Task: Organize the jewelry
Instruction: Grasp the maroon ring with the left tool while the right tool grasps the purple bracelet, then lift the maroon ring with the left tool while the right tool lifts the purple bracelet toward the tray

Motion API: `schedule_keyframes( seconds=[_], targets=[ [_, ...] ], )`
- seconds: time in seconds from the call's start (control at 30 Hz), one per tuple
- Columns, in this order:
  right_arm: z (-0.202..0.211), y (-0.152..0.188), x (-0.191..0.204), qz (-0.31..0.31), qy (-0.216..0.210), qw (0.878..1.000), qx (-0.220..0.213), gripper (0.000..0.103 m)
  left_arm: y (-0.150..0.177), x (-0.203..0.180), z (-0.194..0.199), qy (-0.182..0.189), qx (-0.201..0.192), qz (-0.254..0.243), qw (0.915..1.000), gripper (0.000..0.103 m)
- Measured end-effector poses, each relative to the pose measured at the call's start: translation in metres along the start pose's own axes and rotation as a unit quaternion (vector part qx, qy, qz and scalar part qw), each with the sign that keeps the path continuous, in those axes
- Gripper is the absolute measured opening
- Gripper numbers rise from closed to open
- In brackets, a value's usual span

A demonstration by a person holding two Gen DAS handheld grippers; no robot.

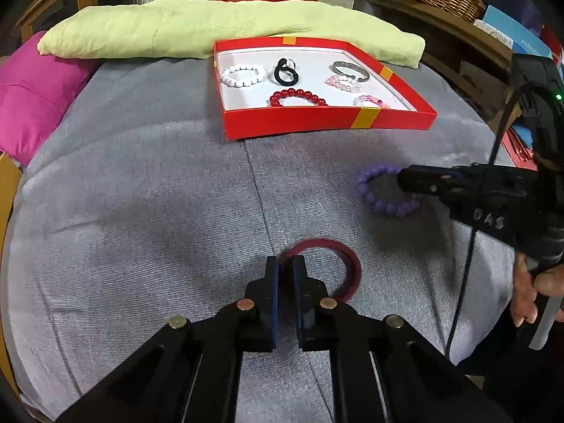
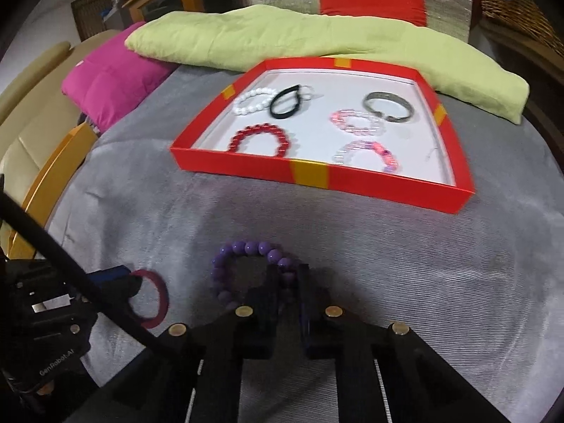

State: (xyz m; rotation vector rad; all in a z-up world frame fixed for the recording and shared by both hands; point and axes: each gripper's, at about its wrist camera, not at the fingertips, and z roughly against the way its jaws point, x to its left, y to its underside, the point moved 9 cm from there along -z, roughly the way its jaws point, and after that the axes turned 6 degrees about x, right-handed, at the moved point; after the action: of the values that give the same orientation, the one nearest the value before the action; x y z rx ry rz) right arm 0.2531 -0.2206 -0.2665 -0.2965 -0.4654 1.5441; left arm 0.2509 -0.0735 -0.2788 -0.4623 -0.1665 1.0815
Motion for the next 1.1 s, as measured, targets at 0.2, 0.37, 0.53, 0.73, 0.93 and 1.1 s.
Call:
schedule_keyframes(
  seconds=[0.2,0.37,0.53,0.73,0.93,1.1],
  targets=[
    [0.011,0.0,-0.033,-0.037,0.003,0.999,-0.006,0.01,-0.007,-0.001,-0.002,-0.008,-0.006,0.006,0.9999,0.007],
    [0.018,0.0,-0.055,-0.059,0.005,0.998,-0.012,0.01,-0.016,-0.008,0.0,-0.015,-0.017,-0.001,0.9997,0.007],
    [0.015,0.003,-0.065,-0.067,0.006,0.998,-0.001,0.01,-0.025,-0.018,0.0,-0.027,-0.024,-0.016,0.9992,0.007],
    [0.013,0.005,-0.07,-0.067,0.004,0.998,0.005,0.01,-0.033,-0.028,-0.007,-0.029,-0.02,-0.023,0.9991,0.007],
    [0.013,0.006,-0.072,-0.068,0.0,0.998,0.008,0.011,-0.037,-0.034,-0.012,-0.027,-0.016,-0.026,0.9992,0.007],
    [0.01,0.006,-0.071,-0.067,0.001,0.998,0.012,0.013,-0.037,-0.034,-0.016,-0.032,-0.012,-0.026,0.9991,0.007]
  ],
)
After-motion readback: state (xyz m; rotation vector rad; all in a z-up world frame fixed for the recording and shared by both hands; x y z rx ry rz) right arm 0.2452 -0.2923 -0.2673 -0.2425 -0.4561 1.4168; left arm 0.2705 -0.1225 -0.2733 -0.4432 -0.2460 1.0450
